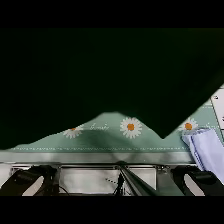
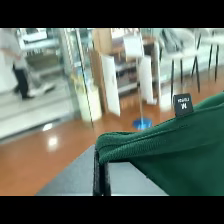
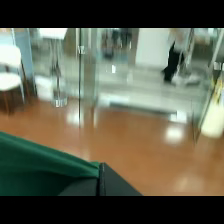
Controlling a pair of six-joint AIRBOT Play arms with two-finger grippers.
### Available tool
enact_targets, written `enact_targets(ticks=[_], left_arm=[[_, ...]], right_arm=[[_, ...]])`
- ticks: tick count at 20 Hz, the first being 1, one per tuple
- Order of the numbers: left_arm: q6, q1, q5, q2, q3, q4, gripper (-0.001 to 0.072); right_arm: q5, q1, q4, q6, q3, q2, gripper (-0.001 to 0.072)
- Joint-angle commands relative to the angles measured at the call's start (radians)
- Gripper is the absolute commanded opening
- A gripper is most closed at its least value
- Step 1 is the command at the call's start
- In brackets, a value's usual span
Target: Fold the shirts.
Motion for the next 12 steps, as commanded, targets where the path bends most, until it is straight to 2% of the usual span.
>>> enact_targets(ticks=[1, 6, 9, 12], left_arm=[[-0.001, 0.001, -0.101, -0.004, -0.006, 0.08, 0.0021], [0.018, 0.001, -0.1, -0.117, -0.037, 0.082, 0.0022], [0.037, 0.001, -0.099, -0.256, -0.037, 0.09, 0.0022], [0.038, 0.001, -0.068, -0.417, -0.037, 0.148, 0.0022]], right_arm=[[0.227, 0.0, -0.04, 0.032, 0.031, -0.007, 0.0017], [0.315, 0.0, 0.192, 0.051, 0.031, -0.14, 0.0018], [0.304, 0.0, 0.172, 0.036, 0.031, -0.285, 0.0018], [0.222, 0.0, 0.14, 0.023, 0.031, -0.46, 0.0018]])
